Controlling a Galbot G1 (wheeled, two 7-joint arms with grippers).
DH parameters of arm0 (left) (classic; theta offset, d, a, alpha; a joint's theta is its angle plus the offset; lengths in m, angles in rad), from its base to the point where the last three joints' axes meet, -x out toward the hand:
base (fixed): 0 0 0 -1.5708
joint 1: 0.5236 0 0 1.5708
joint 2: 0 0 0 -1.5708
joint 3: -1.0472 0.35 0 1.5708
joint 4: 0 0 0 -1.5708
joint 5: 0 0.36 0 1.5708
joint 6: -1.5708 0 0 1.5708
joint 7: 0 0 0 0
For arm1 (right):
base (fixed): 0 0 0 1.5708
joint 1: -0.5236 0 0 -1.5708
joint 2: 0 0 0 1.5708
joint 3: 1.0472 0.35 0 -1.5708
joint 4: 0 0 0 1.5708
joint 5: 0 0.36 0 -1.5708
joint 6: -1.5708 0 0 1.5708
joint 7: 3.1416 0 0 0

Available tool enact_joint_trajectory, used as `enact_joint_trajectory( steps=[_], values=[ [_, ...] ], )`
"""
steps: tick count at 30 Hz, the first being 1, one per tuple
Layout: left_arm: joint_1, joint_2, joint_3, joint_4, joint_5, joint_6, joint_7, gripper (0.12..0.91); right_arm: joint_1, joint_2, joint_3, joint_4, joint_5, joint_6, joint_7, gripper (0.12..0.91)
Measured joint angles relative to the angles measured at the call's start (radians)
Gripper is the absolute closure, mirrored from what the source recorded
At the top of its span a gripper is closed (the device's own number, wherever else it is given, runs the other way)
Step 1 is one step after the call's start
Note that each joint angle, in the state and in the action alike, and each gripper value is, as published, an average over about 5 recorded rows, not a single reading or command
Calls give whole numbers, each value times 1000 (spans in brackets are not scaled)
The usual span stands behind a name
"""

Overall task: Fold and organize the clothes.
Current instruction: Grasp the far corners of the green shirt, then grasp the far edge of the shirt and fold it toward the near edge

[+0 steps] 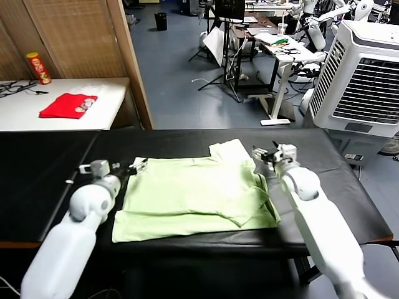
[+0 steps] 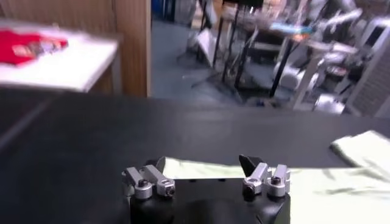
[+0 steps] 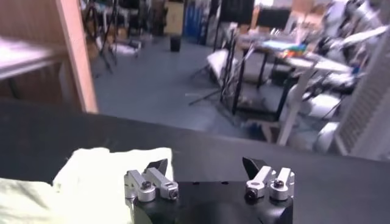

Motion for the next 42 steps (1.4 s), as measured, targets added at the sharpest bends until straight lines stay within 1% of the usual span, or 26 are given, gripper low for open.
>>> enact_joint_trajectory(
  steps=[2,5,10,15,18,19,21,24,25,26,28,30,32,34,39,42],
  values=[
    [-15,-5,9,38,5,-1,6,232,18,14,-5,-38,-8,3,-18,227],
    [-30,-13,11,80,8,-11,17,232,36,29,-8,-80,-16,6,-29,227],
    [-55,-27,11,131,26,-42,33,232,44,44,1,-121,-18,7,-26,227],
    [-79,-43,13,171,45,-55,39,232,38,52,14,-130,-18,5,-24,229],
    [-89,-50,17,184,56,-57,42,253,34,56,22,-136,-17,4,-26,271],
    [-90,-52,18,187,60,-58,43,278,33,58,24,-137,-16,4,-27,307],
    [-92,-53,20,190,65,-59,43,358,30,60,28,-139,-16,5,-28,385],
    [-94,-53,21,196,70,-62,49,521,27,61,32,-141,-15,8,-31,544],
    [-94,-53,21,197,71,-65,54,571,26,61,34,-142,-15,10,-33,610],
    [-94,-53,21,197,73,-67,61,638,25,62,35,-143,-15,11,-34,660],
    [-91,-52,21,195,74,-72,77,738,23,62,39,-144,-15,15,-35,754],
    [-88,-50,22,189,74,-73,90,833,20,63,43,-141,-15,19,-34,808],
    [-85,-48,22,182,75,-74,97,881,14,64,48,-135,-13,27,-32,843],
    [-83,-45,22,174,78,-76,99,898,6,62,53,-125,-4,44,-29,860],
    [-69,-29,18,142,82,-80,96,901,-25,44,60,-63,44,98,-31,879],
    [-51,-10,8,104,77,-81,93,901,-59,23,63,8,88,106,-25,882]
  ],
)
